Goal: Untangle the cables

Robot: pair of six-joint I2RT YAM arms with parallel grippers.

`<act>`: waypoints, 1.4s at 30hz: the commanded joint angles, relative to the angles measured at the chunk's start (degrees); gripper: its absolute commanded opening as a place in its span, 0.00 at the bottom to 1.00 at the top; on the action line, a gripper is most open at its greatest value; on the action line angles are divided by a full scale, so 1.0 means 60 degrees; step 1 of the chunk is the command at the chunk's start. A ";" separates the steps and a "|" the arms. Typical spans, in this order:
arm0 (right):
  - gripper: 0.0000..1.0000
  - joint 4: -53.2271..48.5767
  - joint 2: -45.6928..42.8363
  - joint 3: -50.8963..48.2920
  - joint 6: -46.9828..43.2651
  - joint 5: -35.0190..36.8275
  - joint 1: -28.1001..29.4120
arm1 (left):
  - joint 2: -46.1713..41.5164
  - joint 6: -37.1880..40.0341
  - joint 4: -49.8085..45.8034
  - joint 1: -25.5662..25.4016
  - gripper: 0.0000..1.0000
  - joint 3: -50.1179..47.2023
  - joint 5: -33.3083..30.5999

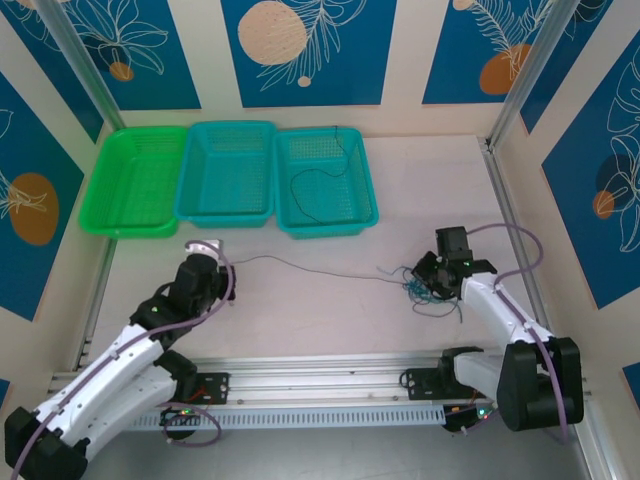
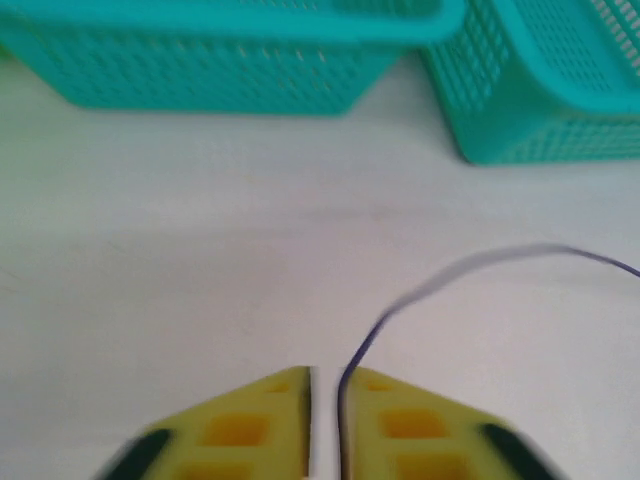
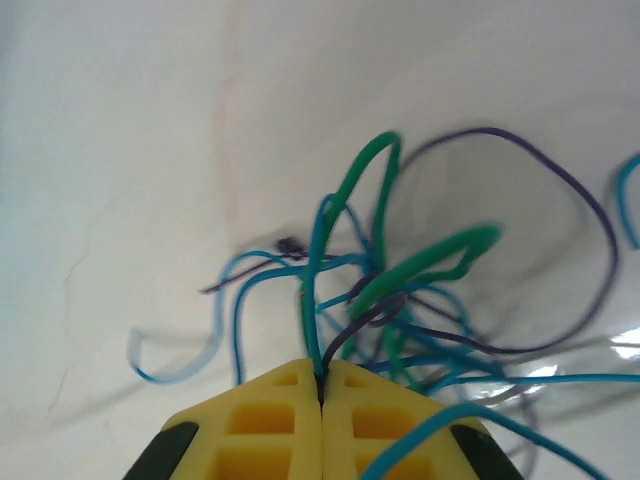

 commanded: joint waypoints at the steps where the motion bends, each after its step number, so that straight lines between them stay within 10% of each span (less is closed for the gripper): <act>1: 0.00 -0.0080 0.0047 0.0647 -0.1018 -0.0252 0.0602 | -0.0166 0.0253 0.1128 0.0095 0.50 -0.0443 0.0970; 6: 0.00 -0.0318 -0.0072 0.1148 -0.1421 -0.0144 0.1258 | -0.0845 0.1301 0.1640 0.0080 0.75 -0.0232 0.1364; 12: 0.00 -0.0474 0.0028 0.1856 -0.1997 -0.0241 0.2101 | 0.0397 0.2376 0.4822 -0.1007 0.80 0.0123 0.5408; 16: 0.00 -0.0499 0.0116 0.2050 -0.2138 -0.0227 0.2454 | 0.1956 0.4809 0.4706 -0.2825 0.85 0.1047 0.4605; 27: 0.00 -0.0995 -0.0548 0.2112 -0.2394 -0.0151 0.2980 | 0.5122 0.5123 0.6281 -0.3429 0.91 0.1673 0.3963; 34: 0.00 -0.0882 -0.0667 0.2033 -0.1980 -0.0242 0.2993 | 0.7855 0.2151 0.5035 -0.3788 0.93 0.3339 0.0363; 42: 0.00 -0.1184 -0.0783 0.2079 -0.1930 -0.0519 0.3017 | 1.0493 0.0003 0.3614 -0.3466 0.79 0.5349 0.0368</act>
